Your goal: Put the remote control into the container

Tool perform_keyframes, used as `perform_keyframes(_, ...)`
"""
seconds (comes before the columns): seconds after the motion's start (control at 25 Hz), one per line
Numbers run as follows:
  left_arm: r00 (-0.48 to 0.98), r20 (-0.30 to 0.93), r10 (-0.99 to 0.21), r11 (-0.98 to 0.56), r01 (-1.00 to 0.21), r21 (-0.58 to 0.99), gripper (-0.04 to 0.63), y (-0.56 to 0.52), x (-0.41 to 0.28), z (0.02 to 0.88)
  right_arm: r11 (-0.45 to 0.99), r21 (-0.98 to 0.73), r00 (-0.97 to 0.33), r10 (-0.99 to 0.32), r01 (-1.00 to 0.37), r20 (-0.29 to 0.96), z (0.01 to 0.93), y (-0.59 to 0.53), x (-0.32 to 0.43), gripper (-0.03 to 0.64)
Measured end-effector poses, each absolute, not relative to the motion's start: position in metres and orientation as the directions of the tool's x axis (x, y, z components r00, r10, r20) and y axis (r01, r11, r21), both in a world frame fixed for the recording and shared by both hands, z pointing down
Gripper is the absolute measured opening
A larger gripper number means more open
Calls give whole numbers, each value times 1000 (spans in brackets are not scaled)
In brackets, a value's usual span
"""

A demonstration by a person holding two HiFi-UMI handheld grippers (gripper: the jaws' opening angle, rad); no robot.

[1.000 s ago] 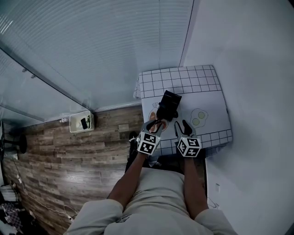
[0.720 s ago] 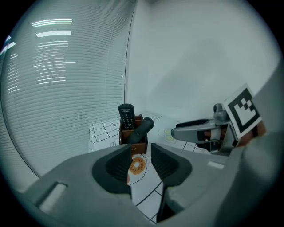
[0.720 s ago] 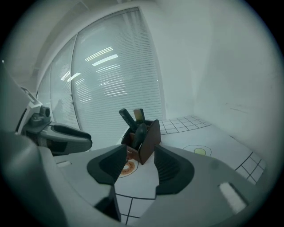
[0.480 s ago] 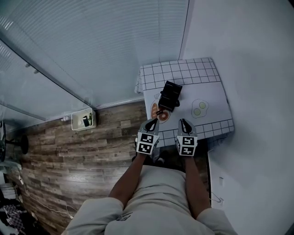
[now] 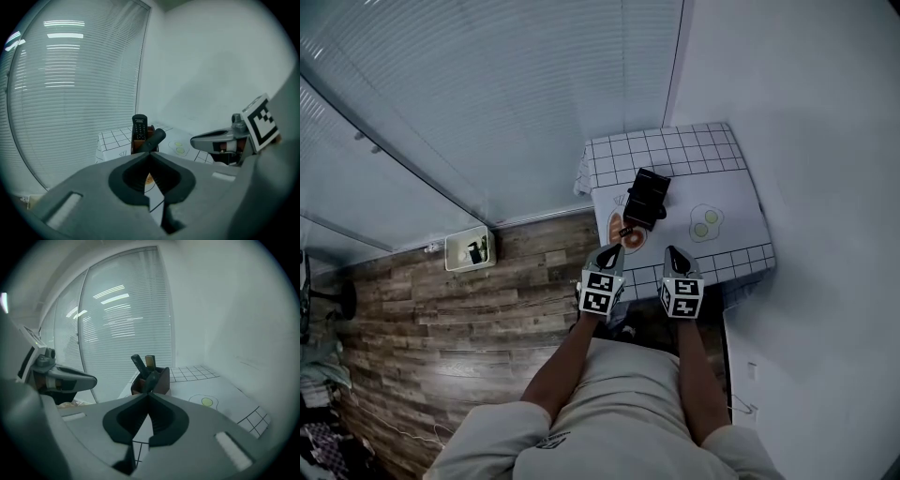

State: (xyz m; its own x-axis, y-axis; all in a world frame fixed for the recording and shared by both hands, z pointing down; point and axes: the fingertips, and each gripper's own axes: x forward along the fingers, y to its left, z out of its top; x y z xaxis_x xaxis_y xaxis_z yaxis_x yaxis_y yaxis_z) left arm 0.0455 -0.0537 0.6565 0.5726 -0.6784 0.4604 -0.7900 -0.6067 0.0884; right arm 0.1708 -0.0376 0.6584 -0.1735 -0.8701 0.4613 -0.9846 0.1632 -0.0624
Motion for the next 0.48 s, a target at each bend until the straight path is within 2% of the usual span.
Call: perform_keyframes(0.48,537,463,-705,-578,-813,62,2,-54,43,653,147,-68,-162,-873,-987,460,659,-28,182,0)
